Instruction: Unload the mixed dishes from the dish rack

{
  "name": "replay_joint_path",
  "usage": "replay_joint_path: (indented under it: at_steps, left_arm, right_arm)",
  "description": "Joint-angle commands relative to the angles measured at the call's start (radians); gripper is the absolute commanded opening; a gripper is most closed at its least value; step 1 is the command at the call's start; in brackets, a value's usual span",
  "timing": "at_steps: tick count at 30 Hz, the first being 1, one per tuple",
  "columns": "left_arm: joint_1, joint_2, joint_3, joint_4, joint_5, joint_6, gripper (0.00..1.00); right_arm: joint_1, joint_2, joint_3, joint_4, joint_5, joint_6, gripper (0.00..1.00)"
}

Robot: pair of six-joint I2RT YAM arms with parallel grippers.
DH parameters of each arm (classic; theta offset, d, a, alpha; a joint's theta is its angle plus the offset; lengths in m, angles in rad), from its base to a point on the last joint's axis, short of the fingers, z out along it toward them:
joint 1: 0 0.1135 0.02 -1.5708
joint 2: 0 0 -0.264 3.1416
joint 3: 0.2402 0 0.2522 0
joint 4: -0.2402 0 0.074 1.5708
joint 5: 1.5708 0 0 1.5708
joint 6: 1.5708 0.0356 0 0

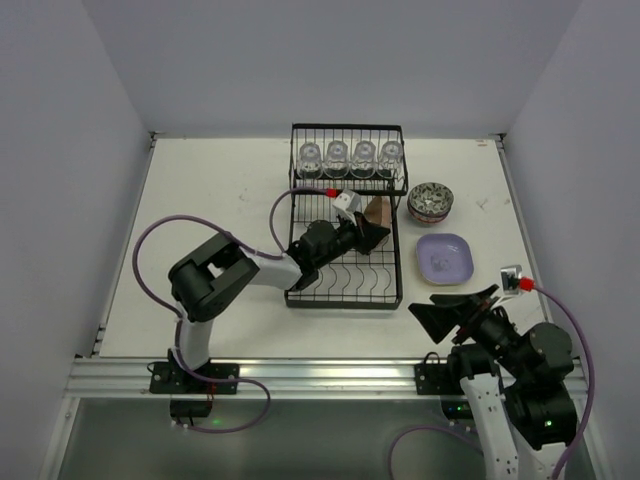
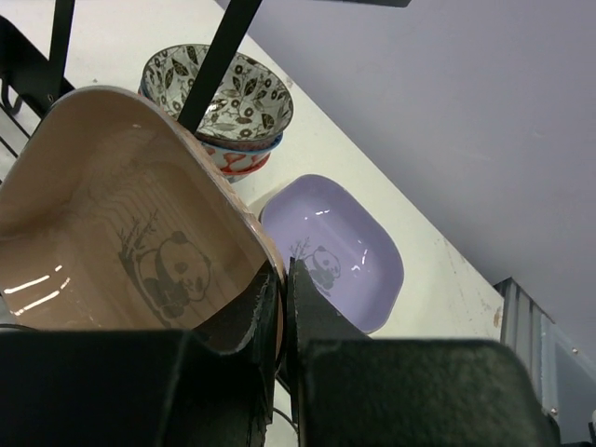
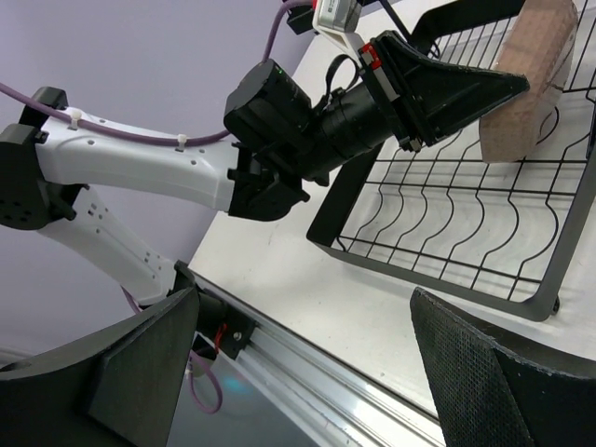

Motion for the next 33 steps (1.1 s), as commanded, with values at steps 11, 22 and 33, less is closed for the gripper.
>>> replay_joint_path:
  at_steps: [11,22,33]
  left_arm:
    - [0.038,0.056,-0.03,0.295,0.012,-0.228,0.0]
    - [0.038,0.073,-0.12,0.508,-0.098,-0.381,0.0]
    - [0.038,0.146,-0.126,0.663,-0.122,-0.534,0.0]
  right_arm:
    - [-0.003,-0.014,0.05,-0.022,-0.017,0.004,0.97]
    - [-0.003,-0.023,0.058,-0.03,-0.02,0.004,0.97]
    - [-0.001,-0.025,0.067,-0.04,-0.025,-0.001,0.97]
